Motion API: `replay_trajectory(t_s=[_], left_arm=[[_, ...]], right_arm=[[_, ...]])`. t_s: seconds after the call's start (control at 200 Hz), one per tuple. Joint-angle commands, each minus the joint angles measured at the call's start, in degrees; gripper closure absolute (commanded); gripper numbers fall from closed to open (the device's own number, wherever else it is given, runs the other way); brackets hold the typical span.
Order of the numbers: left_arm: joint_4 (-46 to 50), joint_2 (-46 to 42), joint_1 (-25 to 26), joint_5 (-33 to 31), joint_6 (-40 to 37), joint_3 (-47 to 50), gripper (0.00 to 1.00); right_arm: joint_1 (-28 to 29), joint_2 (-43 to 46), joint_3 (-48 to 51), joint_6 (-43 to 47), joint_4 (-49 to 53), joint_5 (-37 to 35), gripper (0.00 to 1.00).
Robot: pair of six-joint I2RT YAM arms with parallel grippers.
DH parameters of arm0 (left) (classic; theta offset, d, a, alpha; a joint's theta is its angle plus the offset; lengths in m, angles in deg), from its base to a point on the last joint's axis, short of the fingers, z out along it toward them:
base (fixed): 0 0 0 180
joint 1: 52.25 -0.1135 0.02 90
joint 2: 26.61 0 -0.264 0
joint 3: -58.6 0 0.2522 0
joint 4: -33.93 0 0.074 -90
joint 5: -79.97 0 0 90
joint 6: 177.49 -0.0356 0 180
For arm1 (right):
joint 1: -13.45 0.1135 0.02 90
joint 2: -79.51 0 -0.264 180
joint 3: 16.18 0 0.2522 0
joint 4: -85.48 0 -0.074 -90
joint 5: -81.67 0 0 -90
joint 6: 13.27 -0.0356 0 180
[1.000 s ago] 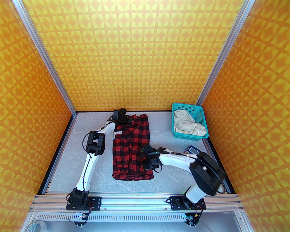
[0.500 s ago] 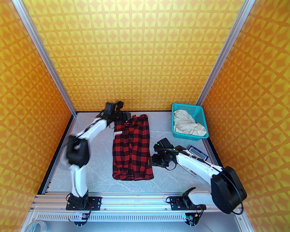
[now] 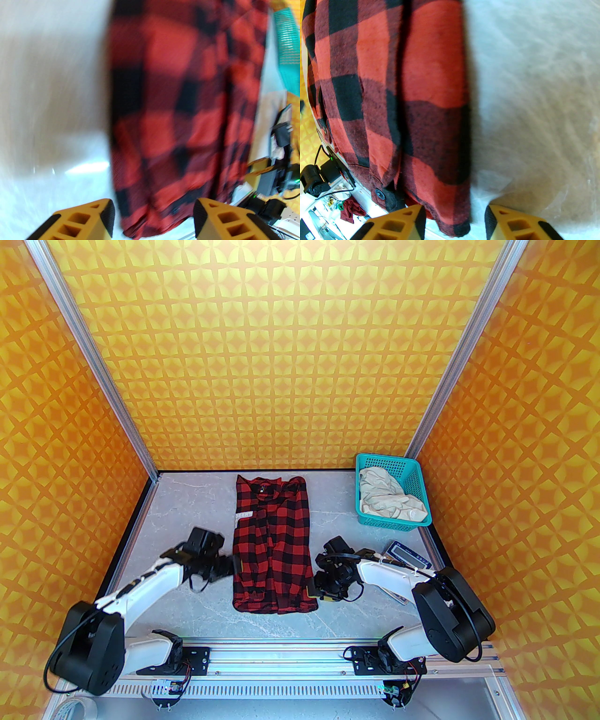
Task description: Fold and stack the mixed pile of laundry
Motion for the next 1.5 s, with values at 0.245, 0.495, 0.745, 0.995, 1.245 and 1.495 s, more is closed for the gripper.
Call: replay_trajectory(t_s=[0.245, 0.495, 0.745, 0.995, 1.245, 1.495], left_arm=[[-6.98, -1.03, 7.74, 4.88, 10.73, 8.27, 0.39], [-10.35, 1.95, 10.38, 4.54, 12.33, 10.07, 0.53], [-7.70, 2.06, 10.35, 2.30, 10.25, 8.44, 0.95], [0.94, -5.44, 10.36, 1.49, 8.94, 8.86, 1.00], [10.08, -14.82, 10.49, -0.12, 6.75, 4.41, 1.00], [9.85, -9.58, 10.32, -2.97, 3.61, -8.74, 1.00]], right_arm=[[4.03, -2.66, 3.98, -4.38, -8.10, 5.32, 0.61], [5.15, -0.53, 5.84, -6.22, -9.25, 6.33, 0.63], [6.34, 0.19, 6.87, -9.76, -13.11, 7.22, 0.85], [8.15, 5.71, 10.65, -14.35, -13.41, 7.16, 1.00], [8.25, 17.02, 9.97, -14.77, -0.96, 2.77, 1.00], [7.52, 13.72, -4.92, -13.63, 6.16, -3.52, 1.00]])
